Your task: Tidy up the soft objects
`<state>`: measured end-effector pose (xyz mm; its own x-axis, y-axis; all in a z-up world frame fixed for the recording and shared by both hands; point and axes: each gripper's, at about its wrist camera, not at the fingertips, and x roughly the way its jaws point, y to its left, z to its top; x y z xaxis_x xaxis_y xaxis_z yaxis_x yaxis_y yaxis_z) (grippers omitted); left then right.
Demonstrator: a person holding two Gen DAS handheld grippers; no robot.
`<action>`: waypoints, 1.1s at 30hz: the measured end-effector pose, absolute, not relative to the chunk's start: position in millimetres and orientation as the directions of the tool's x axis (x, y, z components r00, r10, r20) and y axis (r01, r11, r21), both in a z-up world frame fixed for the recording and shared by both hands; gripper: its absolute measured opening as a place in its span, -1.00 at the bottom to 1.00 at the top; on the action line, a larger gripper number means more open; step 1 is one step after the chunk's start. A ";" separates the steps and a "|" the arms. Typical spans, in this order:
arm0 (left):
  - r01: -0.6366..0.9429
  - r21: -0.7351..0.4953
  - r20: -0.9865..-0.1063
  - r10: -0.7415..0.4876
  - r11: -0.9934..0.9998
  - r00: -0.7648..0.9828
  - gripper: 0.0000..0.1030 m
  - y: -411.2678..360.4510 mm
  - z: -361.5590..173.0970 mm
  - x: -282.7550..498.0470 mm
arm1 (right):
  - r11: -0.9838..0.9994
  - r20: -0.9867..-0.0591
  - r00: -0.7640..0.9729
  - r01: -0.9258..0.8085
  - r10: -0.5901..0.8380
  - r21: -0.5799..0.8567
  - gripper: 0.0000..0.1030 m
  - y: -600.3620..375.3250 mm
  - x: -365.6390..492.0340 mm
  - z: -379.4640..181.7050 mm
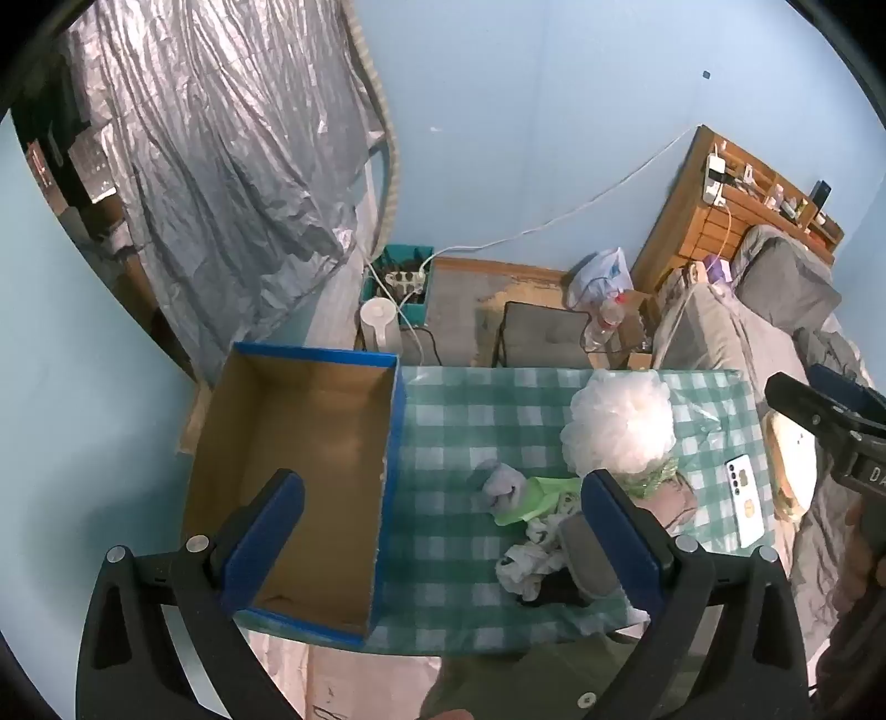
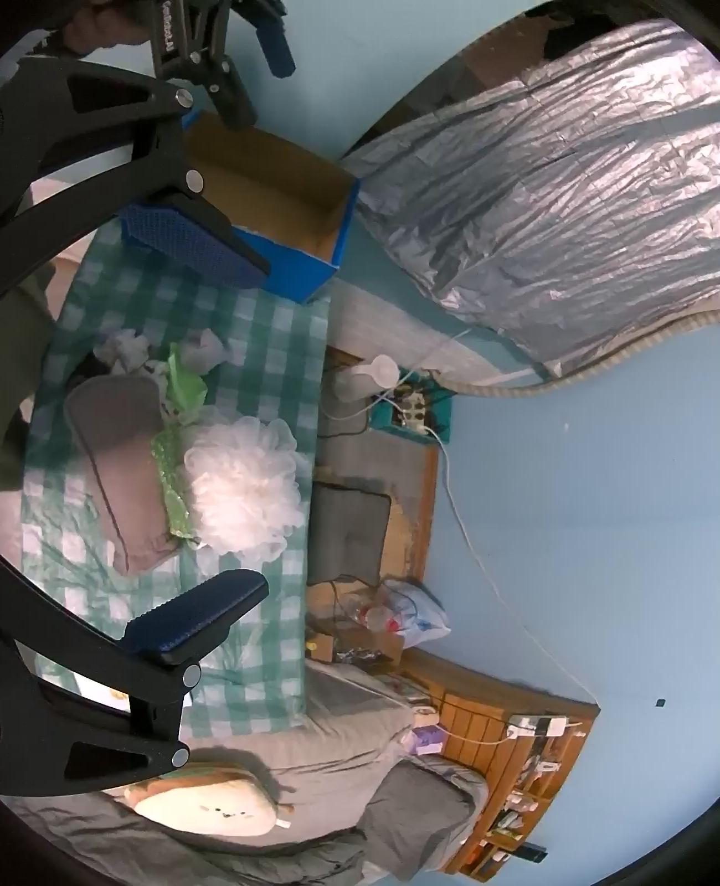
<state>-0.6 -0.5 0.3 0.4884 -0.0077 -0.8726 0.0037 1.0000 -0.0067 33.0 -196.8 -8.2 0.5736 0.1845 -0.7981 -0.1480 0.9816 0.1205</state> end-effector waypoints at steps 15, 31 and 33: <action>-0.031 -0.032 -0.867 -0.013 0.999 0.498 0.96 0.1 2.5 -3.5 | 0.980 -0.807 0.559 -0.146 0.192 0.132 0.95 -200.7 34.6 -10.5; -0.012 -0.022 -0.872 -0.013 1.000 0.490 0.96 -6.6 -1.4 0.2 | 0.980 -0.809 0.555 -0.147 0.192 0.132 0.95 -202.2 40.1 -10.6; -0.011 -0.022 -0.872 -0.014 1.000 0.489 0.96 -6.7 -1.4 0.2 | 0.980 -0.809 0.555 -0.148 0.192 0.132 0.95 -205.3 38.3 -12.2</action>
